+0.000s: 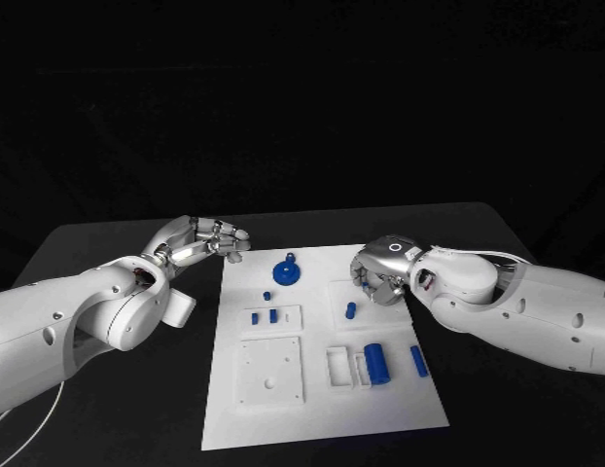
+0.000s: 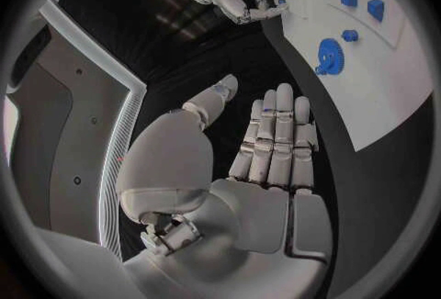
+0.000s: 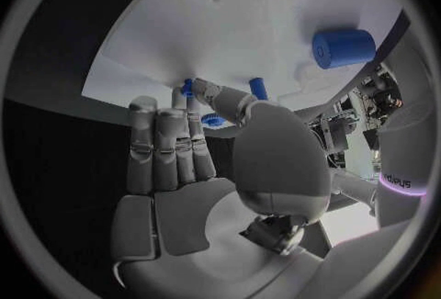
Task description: Assemble the parts on the task board
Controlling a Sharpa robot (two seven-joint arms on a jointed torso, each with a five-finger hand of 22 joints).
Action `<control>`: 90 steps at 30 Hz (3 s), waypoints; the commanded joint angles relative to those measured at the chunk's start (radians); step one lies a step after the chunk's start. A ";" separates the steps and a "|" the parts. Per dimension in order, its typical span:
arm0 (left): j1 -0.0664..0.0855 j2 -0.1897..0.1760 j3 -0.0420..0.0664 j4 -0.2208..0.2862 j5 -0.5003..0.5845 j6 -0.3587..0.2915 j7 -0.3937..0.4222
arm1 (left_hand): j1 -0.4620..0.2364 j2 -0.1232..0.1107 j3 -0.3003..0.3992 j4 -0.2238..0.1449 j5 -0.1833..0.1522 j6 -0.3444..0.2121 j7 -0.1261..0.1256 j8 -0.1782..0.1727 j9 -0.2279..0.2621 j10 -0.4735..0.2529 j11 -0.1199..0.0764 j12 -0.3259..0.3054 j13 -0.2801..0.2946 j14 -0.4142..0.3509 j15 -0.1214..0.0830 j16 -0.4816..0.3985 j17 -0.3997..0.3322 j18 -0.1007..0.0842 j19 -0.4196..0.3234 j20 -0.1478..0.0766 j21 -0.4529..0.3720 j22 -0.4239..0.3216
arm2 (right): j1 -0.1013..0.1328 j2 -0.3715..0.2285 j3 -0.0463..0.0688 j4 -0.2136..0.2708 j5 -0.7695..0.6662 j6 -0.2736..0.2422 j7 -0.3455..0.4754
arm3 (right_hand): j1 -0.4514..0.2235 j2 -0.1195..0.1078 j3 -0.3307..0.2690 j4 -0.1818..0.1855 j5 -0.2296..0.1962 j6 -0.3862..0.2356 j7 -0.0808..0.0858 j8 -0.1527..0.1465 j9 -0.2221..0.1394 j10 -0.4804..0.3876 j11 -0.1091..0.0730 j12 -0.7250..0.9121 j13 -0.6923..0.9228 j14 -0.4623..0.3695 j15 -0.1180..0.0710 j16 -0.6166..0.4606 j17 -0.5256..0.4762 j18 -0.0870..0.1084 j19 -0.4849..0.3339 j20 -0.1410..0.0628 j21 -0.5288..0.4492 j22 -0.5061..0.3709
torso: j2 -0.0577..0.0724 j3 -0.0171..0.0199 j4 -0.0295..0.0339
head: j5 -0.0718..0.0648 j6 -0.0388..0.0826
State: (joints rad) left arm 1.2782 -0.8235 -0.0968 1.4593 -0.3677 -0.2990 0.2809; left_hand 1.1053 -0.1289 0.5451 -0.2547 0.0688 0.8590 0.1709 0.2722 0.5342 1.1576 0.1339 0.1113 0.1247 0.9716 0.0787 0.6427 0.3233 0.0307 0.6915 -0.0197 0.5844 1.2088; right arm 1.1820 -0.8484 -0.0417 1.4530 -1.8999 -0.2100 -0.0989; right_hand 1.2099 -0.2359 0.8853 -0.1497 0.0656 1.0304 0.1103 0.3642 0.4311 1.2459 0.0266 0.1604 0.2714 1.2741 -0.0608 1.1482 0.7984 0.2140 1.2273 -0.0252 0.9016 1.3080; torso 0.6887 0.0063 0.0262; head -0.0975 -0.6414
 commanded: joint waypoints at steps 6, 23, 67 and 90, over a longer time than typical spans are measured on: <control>0.001 0.000 0.001 0.000 0.007 0.011 0.006 | 0.000 0.004 0.000 0.008 0.004 -0.009 0.000 0.004 -0.002 -0.007 0.001 -0.005 -0.001 -0.003 0.005 -0.004 0.002 0.002 -0.004 0.004 -0.004 0.002 | -0.010 0.002 -0.007 -0.003 -0.049 0.016 -0.025 | 0.006 -0.012 0.014 0.000 0.004 0.013 -0.002 0.007 0.002 0.057 0.014 0.007 0.004 0.005 -0.010 0.004 -0.003 0.048 0.004 -0.009 -0.004 0.016 | 0.000 0.0009 -0.0002 | 0.002 -0.001; 0.001 0.003 0.001 -0.008 0.007 0.011 0.007 | 0.001 0.005 0.001 0.007 0.005 -0.009 0.000 0.005 -0.002 -0.006 0.001 -0.005 -0.001 -0.002 0.005 -0.006 0.006 0.002 -0.004 0.004 -0.004 0.003 | -0.009 0.007 0.016 0.002 -0.061 -0.038 -0.027 | 0.017 -0.029 0.041 0.014 -0.013 0.022 -0.006 0.008 0.003 0.070 0.010 0.004 0.009 0.013 -0.015 0.004 -0.008 0.048 0.014 -0.014 -0.003 0.014 | 0.000 0.0005 0.0006 | 0.003 0.003; 0.001 0.017 0.001 -0.013 0.007 -0.023 0.011 | 0.003 0.007 0.001 0.008 0.007 -0.011 0.000 0.006 -0.002 -0.006 0.001 -0.007 -0.001 -0.001 0.005 -0.011 0.014 0.003 -0.003 0.004 -0.006 0.005 | -0.044 0.035 0.064 0.247 0.224 -0.196 0.085 | 0.021 -0.028 0.044 0.031 -0.013 0.020 -0.005 0.007 0.004 0.072 0.009 -0.002 0.012 0.016 -0.015 -0.001 -0.013 0.048 0.019 -0.017 -0.005 0.012 | -0.002 -0.0017 0.0006 | 0.119 0.002; 0.001 0.033 0.001 -0.029 0.010 -0.045 0.015 | 0.007 0.006 0.003 0.007 0.009 -0.012 0.000 0.008 -0.003 -0.006 0.001 -0.007 -0.001 -0.001 0.006 -0.016 0.020 0.003 -0.003 0.004 -0.007 0.007 | -0.108 0.094 -0.004 0.233 0.082 -0.138 0.078 | 0.023 -0.023 0.037 0.026 -0.012 0.019 -0.004 0.007 0.005 0.072 0.010 -0.005 0.013 0.016 -0.015 -0.002 -0.015 0.048 0.020 -0.019 -0.005 0.013 | 0.000 -0.0011 -0.0006 | 0.222 -0.039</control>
State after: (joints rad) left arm 1.2782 -0.7928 -0.0967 1.4289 -0.3655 -0.3372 0.2822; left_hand 1.1053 -0.1290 0.5478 -0.2519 0.0727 0.8519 0.1711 0.2759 0.5329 1.1577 0.1339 0.1076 0.1251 0.9718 0.0787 0.6311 0.3426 0.0306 0.6916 -0.0197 0.5805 1.2148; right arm 1.0767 -0.7561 -0.0451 1.6878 -1.7752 -0.3709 -0.0275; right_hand 1.2259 -0.2619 0.9285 -0.1212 0.0502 1.0495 0.1019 0.3678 0.4343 1.2630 0.0225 0.1526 0.2838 1.2923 -0.0711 1.1479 0.7851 0.2126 1.2467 -0.0373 0.9021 1.3081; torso 0.6885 0.0046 0.0263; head 0.1197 -0.6759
